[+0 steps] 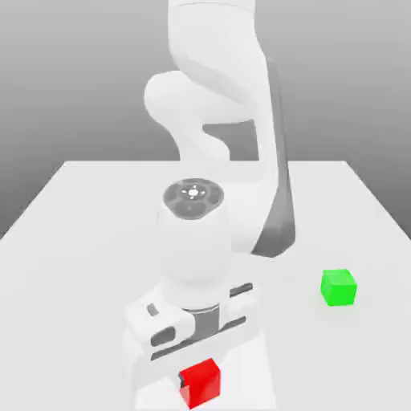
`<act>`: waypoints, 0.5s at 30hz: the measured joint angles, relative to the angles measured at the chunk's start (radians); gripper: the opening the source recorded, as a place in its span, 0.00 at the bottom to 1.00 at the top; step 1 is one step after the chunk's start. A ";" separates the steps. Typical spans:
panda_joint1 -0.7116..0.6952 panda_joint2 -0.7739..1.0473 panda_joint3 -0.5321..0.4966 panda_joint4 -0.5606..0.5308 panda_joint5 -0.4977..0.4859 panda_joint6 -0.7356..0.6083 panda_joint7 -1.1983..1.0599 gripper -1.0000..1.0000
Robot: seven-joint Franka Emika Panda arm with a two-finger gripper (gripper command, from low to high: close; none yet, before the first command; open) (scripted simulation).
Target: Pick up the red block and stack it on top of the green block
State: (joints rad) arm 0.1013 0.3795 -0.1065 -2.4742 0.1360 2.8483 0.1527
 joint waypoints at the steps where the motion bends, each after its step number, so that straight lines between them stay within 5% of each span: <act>1: 0.003 -0.011 -0.004 -0.002 -0.005 -0.009 0.003 0.00; 6: 0.027 -0.168 -0.033 -0.030 -0.063 -0.137 0.049 0.00; 15: 0.386 -0.416 0.167 -0.248 -0.064 -0.171 0.224 0.00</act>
State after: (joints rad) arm 0.4875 -0.0366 0.0607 -2.7220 0.0716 2.6774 0.3768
